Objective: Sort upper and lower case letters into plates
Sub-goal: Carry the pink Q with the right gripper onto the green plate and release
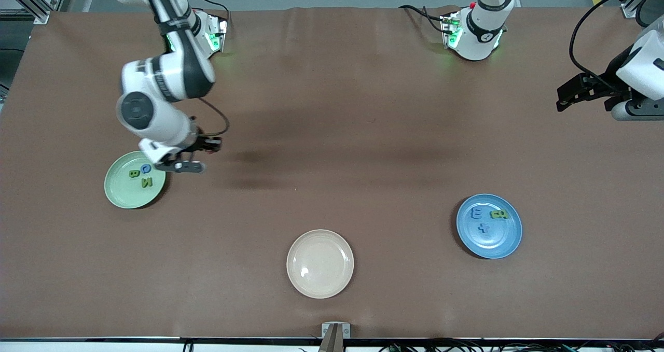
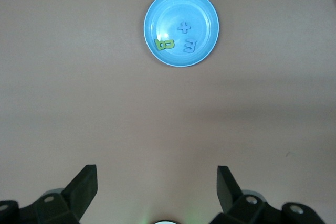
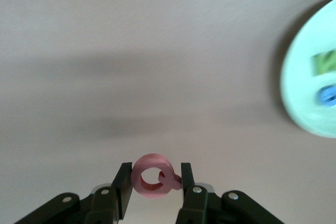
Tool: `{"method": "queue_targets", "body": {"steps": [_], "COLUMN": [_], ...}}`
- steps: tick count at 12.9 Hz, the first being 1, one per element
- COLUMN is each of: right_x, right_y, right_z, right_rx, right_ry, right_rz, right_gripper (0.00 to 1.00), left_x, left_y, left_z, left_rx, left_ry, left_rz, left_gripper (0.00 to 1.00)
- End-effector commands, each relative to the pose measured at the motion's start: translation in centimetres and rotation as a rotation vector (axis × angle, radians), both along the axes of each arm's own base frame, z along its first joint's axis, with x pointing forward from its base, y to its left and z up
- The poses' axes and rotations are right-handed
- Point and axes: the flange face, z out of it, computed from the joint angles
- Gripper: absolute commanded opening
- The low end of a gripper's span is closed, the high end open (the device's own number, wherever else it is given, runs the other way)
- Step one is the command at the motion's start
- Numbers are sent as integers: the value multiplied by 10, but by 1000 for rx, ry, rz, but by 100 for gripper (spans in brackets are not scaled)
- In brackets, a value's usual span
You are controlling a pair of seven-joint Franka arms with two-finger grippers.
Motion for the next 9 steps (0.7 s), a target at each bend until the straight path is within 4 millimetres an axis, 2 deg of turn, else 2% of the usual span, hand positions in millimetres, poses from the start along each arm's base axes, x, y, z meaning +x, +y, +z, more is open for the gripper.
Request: {"method": "queue_targets", "body": {"steps": [1,2,3,4,5,7,9], "right_x": [11,15,19,23,25,27,24], "right_y": [-81,-109,-137,-161,-177,-189,-189], "right_z": [-2,-2,-11,-24,-39,-64,-81], "right_rx": [19,27,21,8,-5,-15,35], "right_ry": [-6,-35,-54,-69,-80,-87,-79], "right_rz": [123,163,197,232,254,257,252], "right_gripper": [24,24,24,24,24,24,24], "left_x": [-1,-1,-1,-1,-1,-1,-1], "left_y": [-3,-3,-3,-3,-3,-2,-2], "left_z": [2,2,2,2,2,2,2], "left_rx": [-16,-16,-16,-16,-16,-16,-16], "left_ry": [-5,-5,-5,-6,-6,-6,-6], "left_rz": [0,0,0,0,0,2,2], "left_gripper": [100,100,100,100,100,100,100]}}
